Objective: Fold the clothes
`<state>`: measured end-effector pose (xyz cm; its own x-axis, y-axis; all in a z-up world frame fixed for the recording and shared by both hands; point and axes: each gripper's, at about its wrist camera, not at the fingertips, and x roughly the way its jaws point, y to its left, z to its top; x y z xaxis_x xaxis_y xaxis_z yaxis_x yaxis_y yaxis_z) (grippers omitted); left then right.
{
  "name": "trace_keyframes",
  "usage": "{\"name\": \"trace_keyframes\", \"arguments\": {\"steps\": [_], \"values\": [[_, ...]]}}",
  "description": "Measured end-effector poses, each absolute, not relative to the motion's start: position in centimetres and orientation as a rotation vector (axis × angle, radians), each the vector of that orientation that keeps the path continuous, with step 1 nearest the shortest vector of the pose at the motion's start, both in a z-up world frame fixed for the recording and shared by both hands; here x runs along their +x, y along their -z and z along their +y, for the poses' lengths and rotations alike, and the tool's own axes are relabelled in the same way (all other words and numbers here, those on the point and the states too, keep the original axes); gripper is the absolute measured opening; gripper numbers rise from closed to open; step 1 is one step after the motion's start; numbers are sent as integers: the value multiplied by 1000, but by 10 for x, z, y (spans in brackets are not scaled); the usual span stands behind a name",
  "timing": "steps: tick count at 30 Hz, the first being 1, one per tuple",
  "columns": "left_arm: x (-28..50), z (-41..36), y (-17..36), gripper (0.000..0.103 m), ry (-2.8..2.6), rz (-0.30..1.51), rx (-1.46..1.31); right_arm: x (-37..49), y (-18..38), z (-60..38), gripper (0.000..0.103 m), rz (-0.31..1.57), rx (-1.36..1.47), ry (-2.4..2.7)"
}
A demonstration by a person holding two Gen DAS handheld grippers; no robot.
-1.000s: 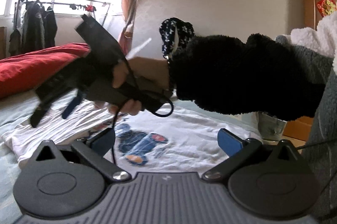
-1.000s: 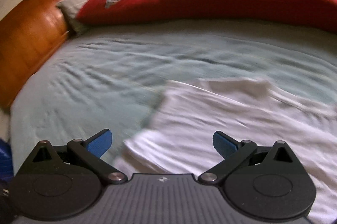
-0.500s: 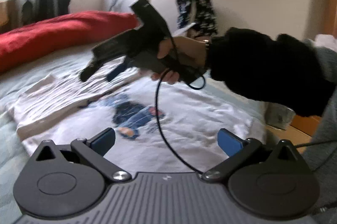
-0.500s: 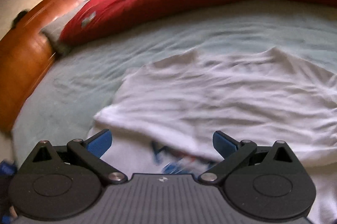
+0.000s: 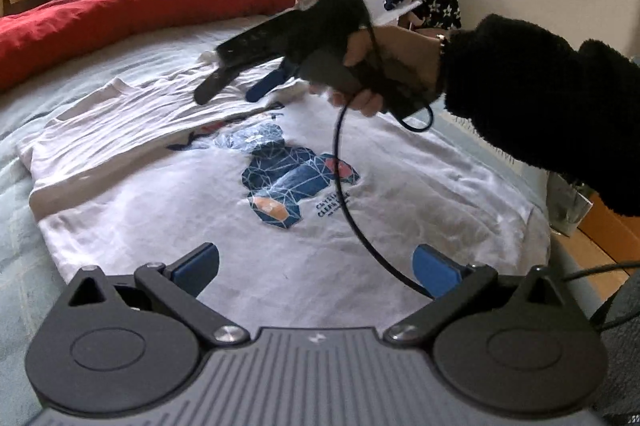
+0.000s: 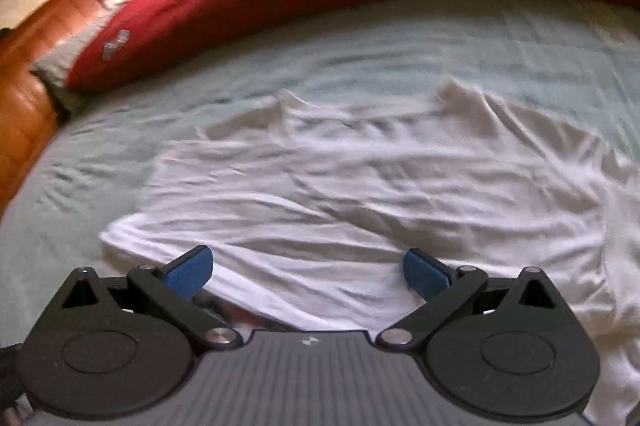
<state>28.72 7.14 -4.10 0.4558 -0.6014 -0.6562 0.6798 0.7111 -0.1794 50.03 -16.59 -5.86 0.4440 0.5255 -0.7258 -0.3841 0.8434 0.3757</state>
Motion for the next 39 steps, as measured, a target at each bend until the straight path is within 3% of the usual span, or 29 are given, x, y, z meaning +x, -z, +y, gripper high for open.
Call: {"name": "trace_keyframes", "arguments": {"steps": [13,17,24,29,39], "values": [[265,46,3,102,686,796,238,359,-17,-240,103,939,127,-568],[257,27,4,102,656,844,275,313,1,-245,103,944,97,-553],[262,1,62,102,550,1023,237,256,64,-227,103,932,-76,-461],[257,12,66,102,474,981,112,242,74,-220,103,845,-103,-399],[226,15,61,102,411,913,159,217,71,-224,103,798,-147,-383]]}}
